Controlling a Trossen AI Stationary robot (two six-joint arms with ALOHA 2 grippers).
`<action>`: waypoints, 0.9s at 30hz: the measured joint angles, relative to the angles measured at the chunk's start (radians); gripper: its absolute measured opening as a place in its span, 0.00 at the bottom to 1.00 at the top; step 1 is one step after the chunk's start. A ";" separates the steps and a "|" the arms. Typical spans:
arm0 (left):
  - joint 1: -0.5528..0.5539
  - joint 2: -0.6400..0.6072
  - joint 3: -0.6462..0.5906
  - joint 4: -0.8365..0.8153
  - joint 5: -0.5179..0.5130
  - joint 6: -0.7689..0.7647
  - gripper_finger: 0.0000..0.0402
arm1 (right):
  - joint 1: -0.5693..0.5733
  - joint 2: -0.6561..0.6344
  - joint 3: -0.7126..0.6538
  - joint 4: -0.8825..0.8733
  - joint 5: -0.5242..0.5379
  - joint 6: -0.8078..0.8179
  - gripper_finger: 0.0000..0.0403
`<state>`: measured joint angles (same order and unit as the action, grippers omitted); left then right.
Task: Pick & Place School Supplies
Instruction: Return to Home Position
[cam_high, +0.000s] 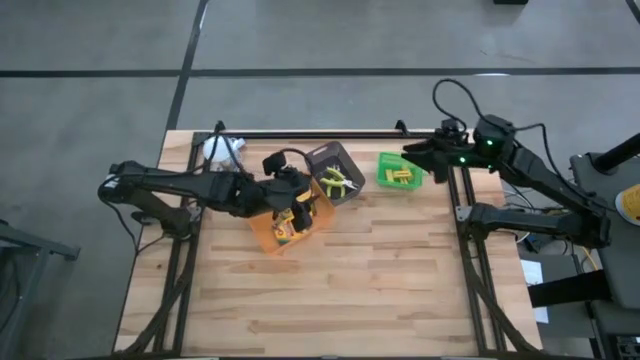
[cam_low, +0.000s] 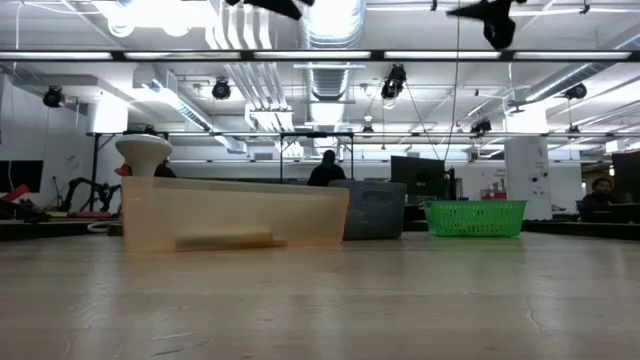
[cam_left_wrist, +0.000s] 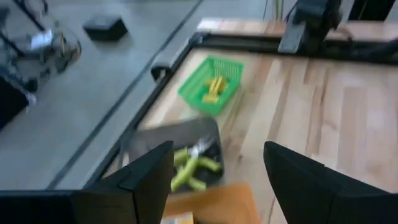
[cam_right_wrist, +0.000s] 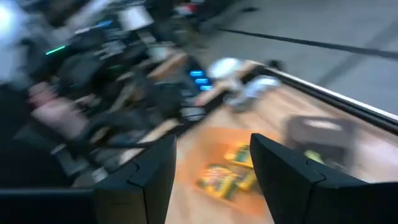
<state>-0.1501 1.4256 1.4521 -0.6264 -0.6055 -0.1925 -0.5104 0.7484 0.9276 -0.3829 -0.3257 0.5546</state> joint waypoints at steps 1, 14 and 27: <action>0.000 -0.006 0.000 0.024 0.001 0.024 0.63 | 0.014 -0.006 0.000 0.021 -0.032 -0.014 0.50; -0.011 -0.087 -0.002 0.094 0.210 0.193 0.63 | 0.364 -0.009 0.000 0.335 -0.184 -0.233 0.50; -0.009 -0.115 -0.002 0.093 0.210 0.056 0.63 | 0.469 0.033 0.000 0.333 -0.173 -0.276 0.50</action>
<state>-0.1593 1.3101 1.4506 -0.5330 -0.3955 -0.1366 -0.0414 0.7817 0.9276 -0.0496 -0.4986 0.2782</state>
